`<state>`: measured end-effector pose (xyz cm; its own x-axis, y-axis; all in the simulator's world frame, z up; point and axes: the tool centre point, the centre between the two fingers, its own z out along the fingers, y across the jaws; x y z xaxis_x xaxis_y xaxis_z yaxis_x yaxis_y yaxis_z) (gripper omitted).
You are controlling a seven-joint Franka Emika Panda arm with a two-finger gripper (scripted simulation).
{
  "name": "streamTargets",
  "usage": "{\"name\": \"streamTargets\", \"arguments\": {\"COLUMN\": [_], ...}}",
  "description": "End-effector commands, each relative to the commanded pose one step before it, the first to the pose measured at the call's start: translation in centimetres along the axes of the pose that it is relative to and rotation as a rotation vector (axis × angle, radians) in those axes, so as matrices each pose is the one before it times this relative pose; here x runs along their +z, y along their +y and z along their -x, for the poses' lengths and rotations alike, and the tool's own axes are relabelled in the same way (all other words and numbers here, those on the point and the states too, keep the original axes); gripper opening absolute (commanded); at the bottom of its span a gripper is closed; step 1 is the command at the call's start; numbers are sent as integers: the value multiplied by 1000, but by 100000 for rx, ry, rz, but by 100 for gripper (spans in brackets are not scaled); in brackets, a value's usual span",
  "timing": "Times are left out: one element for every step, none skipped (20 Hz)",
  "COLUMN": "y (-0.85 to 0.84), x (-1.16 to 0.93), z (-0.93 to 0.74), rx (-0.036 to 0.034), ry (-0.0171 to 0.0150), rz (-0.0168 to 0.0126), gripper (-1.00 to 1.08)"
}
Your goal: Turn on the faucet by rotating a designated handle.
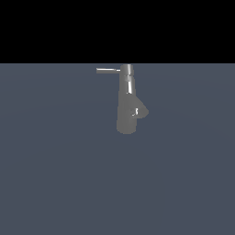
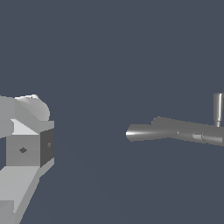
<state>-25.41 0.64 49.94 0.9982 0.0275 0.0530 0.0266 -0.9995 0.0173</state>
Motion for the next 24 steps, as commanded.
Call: {"name": "streamTargets", "arguments": {"y": [1,-8,-35,-49,-72,-88,-97,-77,-55,-34,-14,12,20,-6,-1,-3,-9,-11,-14,-18,-21,-26,-31,-41], "x": [0,-24,-76,-120,-169,-213,-232,-186,-134,-83,-31,25,45,0,1,-10,-11,-9,-8,-7,-6,-5,-4,-3], "z": [0,-11,-25,-45,-61,-80,-88,-71,-54,-35,-14,7,25,21,-37,-64,-99,-132,-167,-202,-236,-265,-298,-333], "rx": [0,-21,-64,-100,-138,-170,-179,-136,-92,-49,-10,21,1,0,59,201,317,433,550,669,784,879,991,1099], "ry": [0,70,224,353,496,629,684,546,395,242,89,-74,-127,0,-16,-5,-24,-48,-70,-91,-111,-125,-139,-154], "rz": [0,95,298,467,649,811,868,682,486,294,106,-91,-149,0,-31,-48,-93,-143,-189,-233,-271,-297,-324,-349], "gripper": [-100,-100,-100,-100,-100,-100,-100,-100,-100,-100,-100,-100,-100,-100,-100,-100,-100,-100,-100,-100,-100,-100,-100,-100]}}
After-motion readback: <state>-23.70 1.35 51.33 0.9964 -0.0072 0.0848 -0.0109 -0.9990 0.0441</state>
